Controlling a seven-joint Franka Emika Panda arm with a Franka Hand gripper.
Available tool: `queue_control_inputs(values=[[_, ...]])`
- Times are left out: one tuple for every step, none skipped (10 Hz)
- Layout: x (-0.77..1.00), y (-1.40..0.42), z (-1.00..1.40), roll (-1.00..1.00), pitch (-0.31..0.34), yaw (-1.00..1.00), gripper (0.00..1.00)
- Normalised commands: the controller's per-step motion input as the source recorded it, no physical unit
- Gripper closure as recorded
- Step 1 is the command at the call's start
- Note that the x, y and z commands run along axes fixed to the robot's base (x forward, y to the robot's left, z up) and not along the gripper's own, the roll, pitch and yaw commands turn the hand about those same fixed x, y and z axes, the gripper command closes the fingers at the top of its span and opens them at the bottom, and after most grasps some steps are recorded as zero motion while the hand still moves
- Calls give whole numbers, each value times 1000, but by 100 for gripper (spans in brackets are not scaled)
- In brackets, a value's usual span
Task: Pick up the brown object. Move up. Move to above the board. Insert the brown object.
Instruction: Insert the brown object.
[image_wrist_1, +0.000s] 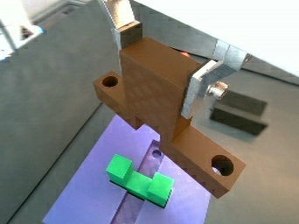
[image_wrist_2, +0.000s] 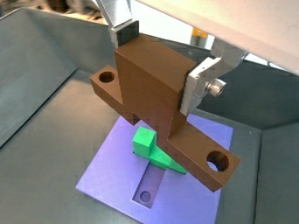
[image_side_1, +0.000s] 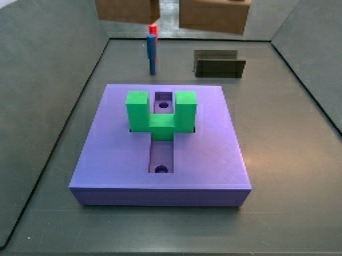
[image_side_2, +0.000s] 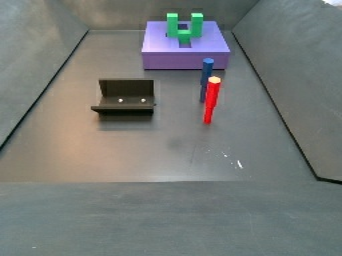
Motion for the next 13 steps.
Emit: queue_control_inputs(values=[[0,-106,-126,0,-107,-729,100],[-20,-146,-71,16,-111,-791,100],[0,-151,-86,19,-111,-803,100],[0,-169,-140,31,-97,-817,100],[63,-114,-211,0,-19,-720,100],[14,-74,-229,0,-20,-757,100],[0,-69,-229,0,-11,-800,100],[46,-80,-220,0,0,-849,100],[29,-77,-209,41,0,-854,100],[0,-97,-189,73,0,-851,100],[0,-120,-203,86,0,-877,100],[34,-114,-217,74,0,-900,100],[60,-86,-220,36,0,-909,100]])
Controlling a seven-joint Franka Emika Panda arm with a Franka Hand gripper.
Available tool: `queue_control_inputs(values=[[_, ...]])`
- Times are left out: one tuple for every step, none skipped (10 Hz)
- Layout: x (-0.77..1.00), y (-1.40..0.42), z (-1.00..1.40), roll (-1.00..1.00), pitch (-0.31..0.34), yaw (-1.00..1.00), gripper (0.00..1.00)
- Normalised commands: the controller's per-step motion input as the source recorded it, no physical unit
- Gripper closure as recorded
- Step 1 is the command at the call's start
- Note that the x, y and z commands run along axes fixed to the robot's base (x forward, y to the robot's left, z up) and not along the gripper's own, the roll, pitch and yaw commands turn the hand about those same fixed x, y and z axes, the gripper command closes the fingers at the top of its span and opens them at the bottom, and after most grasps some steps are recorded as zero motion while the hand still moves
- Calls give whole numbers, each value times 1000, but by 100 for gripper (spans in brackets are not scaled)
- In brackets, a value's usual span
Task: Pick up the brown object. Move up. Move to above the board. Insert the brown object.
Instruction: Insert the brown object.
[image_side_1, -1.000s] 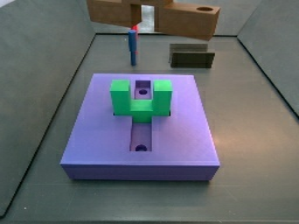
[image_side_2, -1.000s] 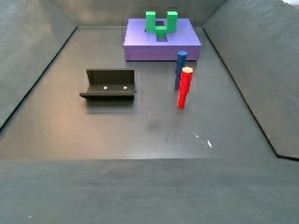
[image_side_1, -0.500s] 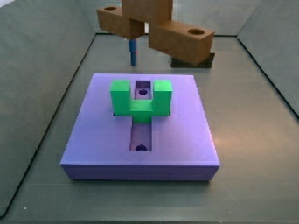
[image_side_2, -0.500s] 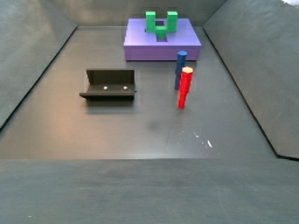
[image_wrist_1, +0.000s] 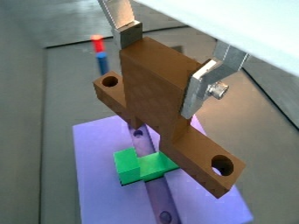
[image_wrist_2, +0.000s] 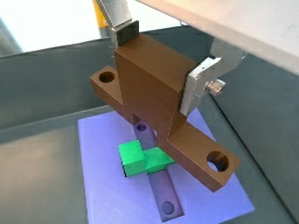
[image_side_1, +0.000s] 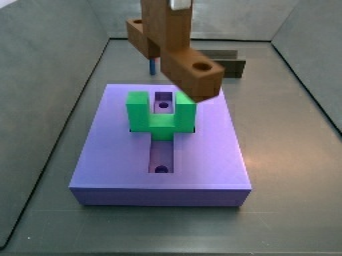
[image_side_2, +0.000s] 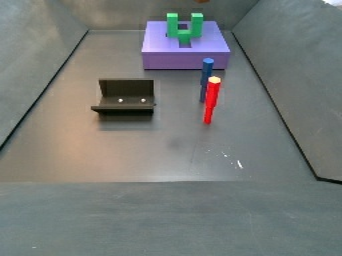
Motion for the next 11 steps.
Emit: queue_control_inputs(values=[[6,-77,-223,33,0,-914,100],[31,-69,-257,47,0,-906,100],[74,-54,-280,60,0,-880,100],[37,-43,-283,99,0,-851,100],[9,0,-289,110,0,-786,100],[91,0,-280,111,0,-614,100],[11,0,-257,51,0,-389,100],[0,0,-280,0,-1,-229,100],[0,0,-206,-157,-36,0,100],[-20,0,-283,-21,-11,-26,100],[-54,6,-303,-26,-34,-9,100]])
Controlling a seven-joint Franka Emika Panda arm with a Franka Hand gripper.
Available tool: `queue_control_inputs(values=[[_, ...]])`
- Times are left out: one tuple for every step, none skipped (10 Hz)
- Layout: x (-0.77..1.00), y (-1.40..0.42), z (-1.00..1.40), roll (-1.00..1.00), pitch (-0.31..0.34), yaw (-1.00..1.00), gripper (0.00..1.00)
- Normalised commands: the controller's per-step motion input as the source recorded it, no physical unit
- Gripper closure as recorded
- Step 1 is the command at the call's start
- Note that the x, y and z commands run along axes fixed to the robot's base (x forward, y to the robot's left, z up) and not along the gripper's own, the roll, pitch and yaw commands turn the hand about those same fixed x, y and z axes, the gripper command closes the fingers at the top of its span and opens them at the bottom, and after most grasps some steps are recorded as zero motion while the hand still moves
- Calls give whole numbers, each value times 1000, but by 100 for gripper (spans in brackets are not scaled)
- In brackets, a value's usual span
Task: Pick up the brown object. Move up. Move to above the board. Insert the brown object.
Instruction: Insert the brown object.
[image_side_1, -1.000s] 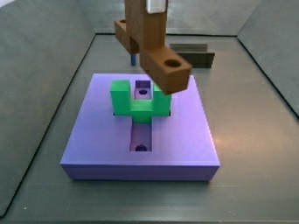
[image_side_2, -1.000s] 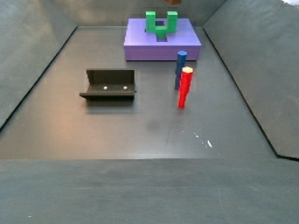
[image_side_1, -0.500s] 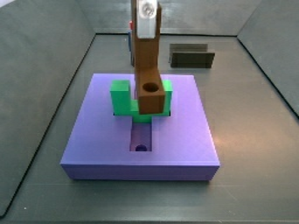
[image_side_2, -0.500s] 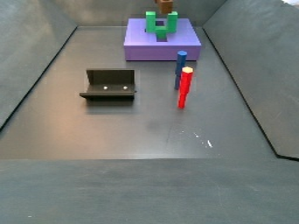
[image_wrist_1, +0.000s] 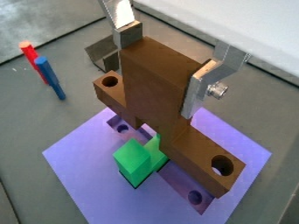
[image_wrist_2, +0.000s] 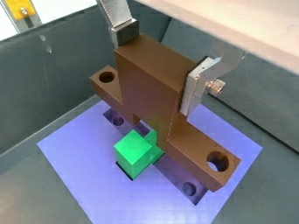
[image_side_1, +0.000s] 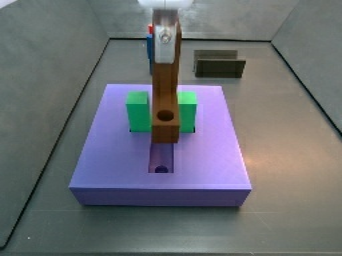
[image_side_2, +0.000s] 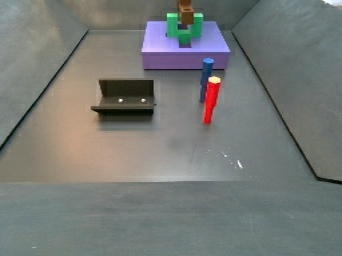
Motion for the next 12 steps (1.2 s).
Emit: queue_control_inputs(values=[[0,0,-249,-4,-34,-40,100],[103,0,-249,0,0,-91,100],[106,0,-280,0,-10,-146,100],[97,0,-311,0,-36,-189,100],[123,0,-337,4,-36,-169,100],[0,26,-314,0,-23,-200,100],[-109,126,-260,0,-19,-234,100],[-146,180,-243,-40,-27,-214,100],[-214,237,-229,-76,-24,-234,100],[-346,163,-71,-54,-40,-94,100],[-280,37,-66,-9,-19,0,100],[-137,-31,0,0,0,0,100]])
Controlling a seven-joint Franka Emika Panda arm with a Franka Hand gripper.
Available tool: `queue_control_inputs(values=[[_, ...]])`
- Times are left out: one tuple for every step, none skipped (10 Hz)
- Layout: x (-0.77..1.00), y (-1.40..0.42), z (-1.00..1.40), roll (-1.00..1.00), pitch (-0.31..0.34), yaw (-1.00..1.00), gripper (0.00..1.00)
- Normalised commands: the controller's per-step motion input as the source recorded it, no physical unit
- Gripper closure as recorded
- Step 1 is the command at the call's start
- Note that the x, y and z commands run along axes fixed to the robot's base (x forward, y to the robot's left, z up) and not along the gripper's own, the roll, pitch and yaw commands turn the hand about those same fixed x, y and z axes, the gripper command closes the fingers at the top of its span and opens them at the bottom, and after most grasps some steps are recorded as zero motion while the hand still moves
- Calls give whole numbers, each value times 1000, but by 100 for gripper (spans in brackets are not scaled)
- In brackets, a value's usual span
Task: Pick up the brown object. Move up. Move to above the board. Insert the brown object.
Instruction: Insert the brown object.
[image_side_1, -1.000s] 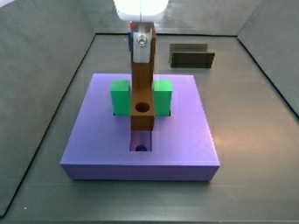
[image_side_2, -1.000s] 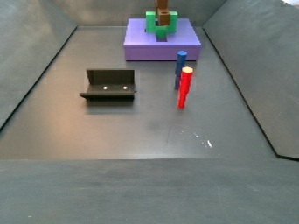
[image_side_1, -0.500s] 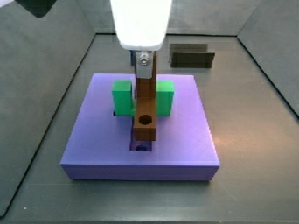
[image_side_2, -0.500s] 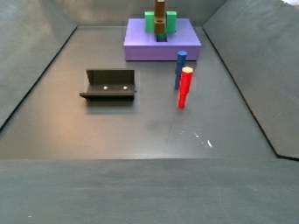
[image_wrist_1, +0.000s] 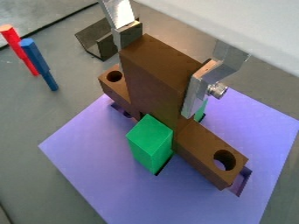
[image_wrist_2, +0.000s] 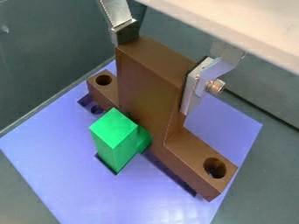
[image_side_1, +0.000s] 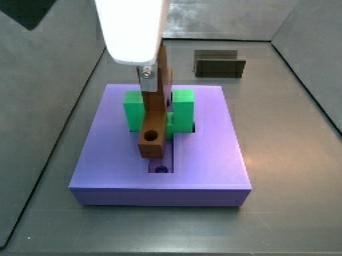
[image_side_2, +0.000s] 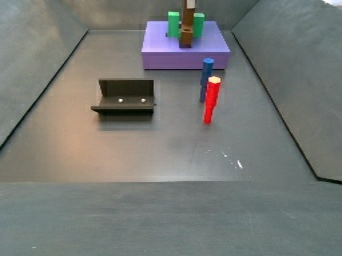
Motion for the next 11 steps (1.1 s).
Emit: queue_control_inputs(values=[[-14,-180,0,24,0,57,100],[129,-300,-63,109,84,29,100],[206,-243,-174,139,154,0,100],[97,-134,-297,189,204,-23,100],[0,0,-409,241,256,-71,100],[0,0,-360,243,216,-17,100],[-34,0,-243,173,154,0,100],[-26,-54,-229,140,113,0,100],[0,-23,-303,151,130,137,100],[183,-9,-303,157,180,297,100],[271,0,-314,117,194,400,100]])
